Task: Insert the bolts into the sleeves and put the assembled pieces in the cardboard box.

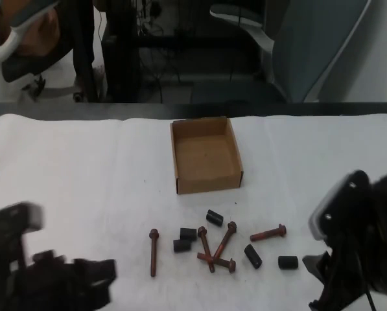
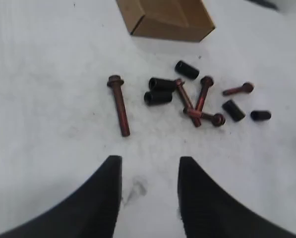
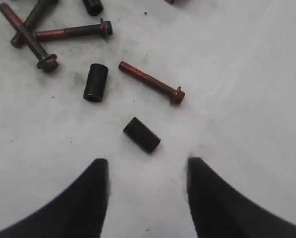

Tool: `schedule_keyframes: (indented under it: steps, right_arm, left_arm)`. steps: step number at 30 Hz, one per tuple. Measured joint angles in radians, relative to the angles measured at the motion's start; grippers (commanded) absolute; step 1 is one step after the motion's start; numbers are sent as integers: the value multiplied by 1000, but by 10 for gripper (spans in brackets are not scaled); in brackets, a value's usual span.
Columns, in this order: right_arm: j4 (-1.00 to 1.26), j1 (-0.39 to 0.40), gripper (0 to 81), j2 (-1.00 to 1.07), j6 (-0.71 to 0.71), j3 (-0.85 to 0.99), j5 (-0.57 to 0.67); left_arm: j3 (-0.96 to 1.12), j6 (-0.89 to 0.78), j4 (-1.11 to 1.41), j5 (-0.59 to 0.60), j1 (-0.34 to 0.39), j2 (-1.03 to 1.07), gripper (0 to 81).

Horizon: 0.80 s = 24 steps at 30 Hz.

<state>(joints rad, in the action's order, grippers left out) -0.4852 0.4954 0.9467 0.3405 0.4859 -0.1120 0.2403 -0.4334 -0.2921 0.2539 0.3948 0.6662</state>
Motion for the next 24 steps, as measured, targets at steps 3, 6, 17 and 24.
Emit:
schedule_keyframes:
  steps: [3, 6, 17, 24]
  right_arm:
    - [-14, 0, 456, 80, 150, 57, 37]
    - [-17, -10, 456, 149, 269, 87, 161]
    - [-4, -104, 456, 308, 486, 103, 269]
    - [10, -106, 456, 358, 632, 105, 177]
  left_arm:
    - [110, 13, -1, -82, 94, 213, 645]
    - [225, 18, -4, -142, 139, 414, 700]
    - [616, 56, -166, -172, 117, 927, 700]
    - [681, 32, -187, -211, 117, 995, 700]
